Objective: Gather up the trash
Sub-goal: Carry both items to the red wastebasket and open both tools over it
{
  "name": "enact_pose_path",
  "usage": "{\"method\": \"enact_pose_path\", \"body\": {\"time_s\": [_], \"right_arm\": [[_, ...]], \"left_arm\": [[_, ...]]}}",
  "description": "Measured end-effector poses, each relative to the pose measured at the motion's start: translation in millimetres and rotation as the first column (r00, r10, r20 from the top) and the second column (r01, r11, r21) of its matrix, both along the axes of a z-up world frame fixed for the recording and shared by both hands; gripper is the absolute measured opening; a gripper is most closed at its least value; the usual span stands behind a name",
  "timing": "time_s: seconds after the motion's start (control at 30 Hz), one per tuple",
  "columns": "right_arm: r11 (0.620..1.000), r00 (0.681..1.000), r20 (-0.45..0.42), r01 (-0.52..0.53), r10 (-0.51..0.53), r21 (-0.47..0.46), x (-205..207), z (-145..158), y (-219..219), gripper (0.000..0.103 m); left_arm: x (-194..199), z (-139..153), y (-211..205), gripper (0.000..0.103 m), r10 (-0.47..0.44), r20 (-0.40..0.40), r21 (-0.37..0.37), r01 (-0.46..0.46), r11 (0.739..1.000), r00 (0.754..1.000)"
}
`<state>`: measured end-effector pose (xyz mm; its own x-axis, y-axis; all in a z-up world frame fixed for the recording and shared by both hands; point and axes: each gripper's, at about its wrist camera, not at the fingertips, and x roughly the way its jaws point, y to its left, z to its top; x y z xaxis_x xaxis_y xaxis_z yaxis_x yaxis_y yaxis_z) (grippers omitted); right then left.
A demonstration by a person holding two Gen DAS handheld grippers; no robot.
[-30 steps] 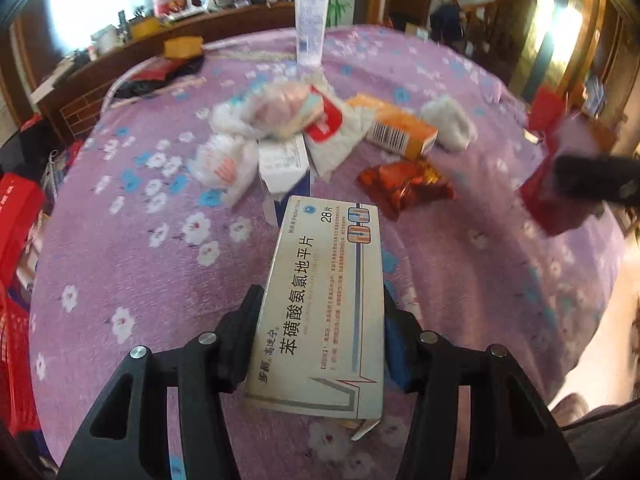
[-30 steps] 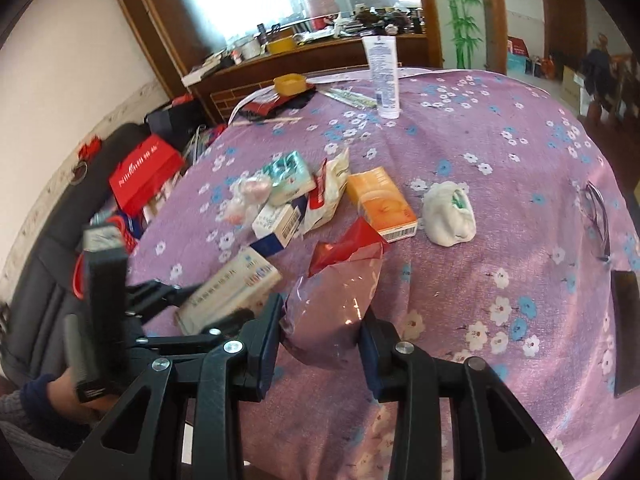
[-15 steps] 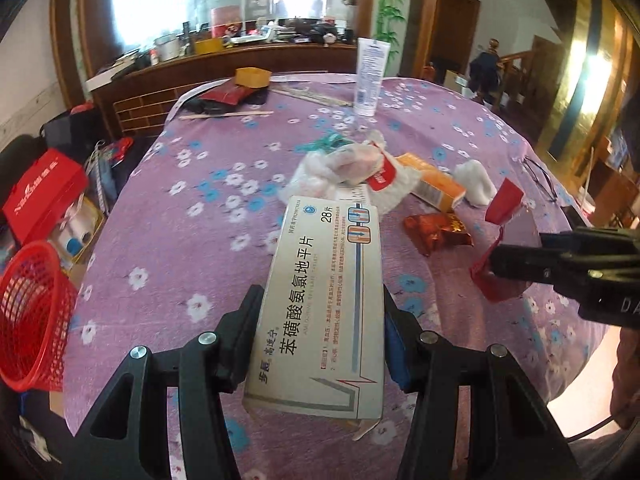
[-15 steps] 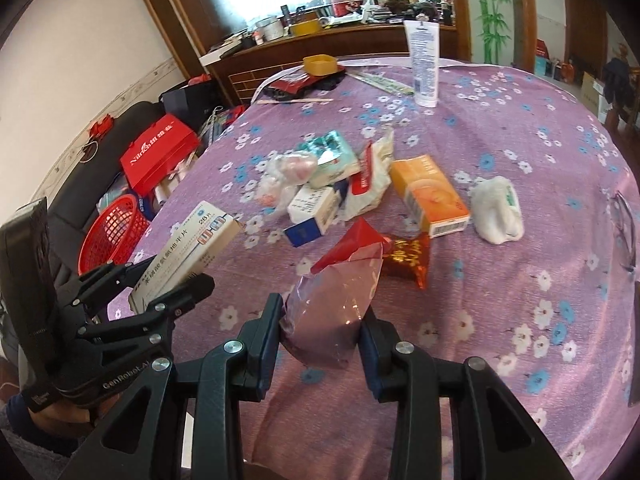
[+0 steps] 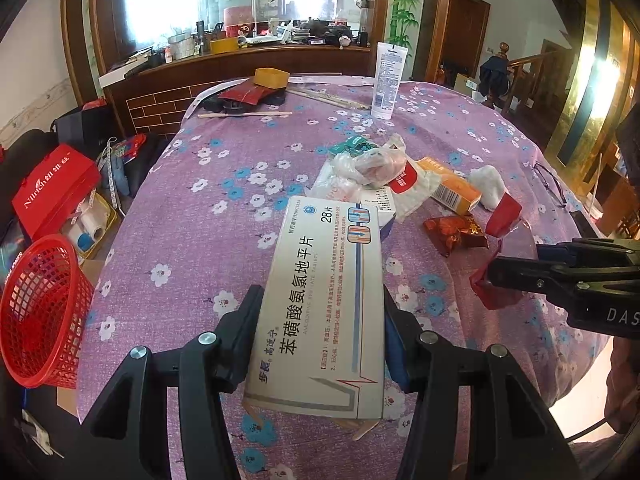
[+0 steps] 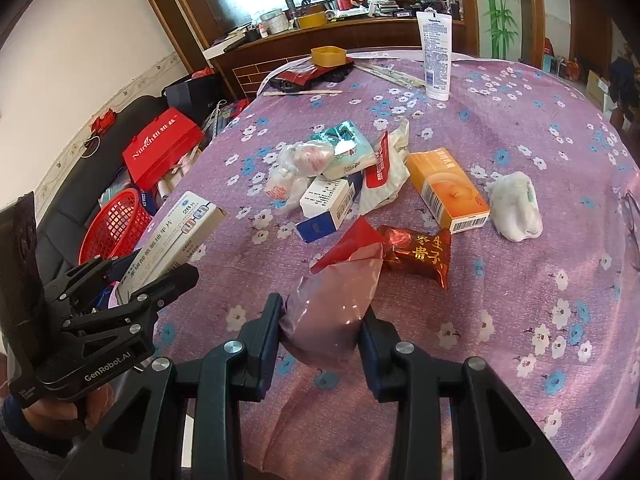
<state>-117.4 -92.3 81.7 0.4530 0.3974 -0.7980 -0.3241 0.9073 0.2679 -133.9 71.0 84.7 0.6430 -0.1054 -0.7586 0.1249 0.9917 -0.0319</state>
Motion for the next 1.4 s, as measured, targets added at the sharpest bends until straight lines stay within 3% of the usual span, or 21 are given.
{"method": "enact_pose_path", "body": {"time_s": [0.57, 0.93, 1.13, 1.4], "right_arm": [[1.0, 1.0, 0.005, -0.005, 0.005, -0.028, 6.3, 1.8, 6.9, 0.039], [0.988, 0.991, 0.043, -0.126, 0.129, -0.084, 16.2, 20.9, 52.1, 0.039], [0.969, 0.97, 0.042, -0.235, 0.238, -0.074, 21.8, 32.0, 98.7, 0.039], [0.917, 0.916, 0.051, -0.395, 0.398, -0.061, 27.1, 47.1, 181.4, 0.039]], "left_arm": [[6.1, 3.9, 12.6, 0.053, 0.006, 0.015, -0.014, -0.006, 1.0, 1.0], [-5.9, 21.6, 55.7, 0.053, 0.12, 0.054, -0.031, -0.119, 0.992, 0.991], [-20.6, 36.7, 103.8, 0.053, 0.244, 0.079, -0.052, -0.24, 0.969, 0.967], [-43.2, 49.1, 190.7, 0.053, 0.446, 0.082, -0.086, -0.44, 0.894, 0.891]]}}
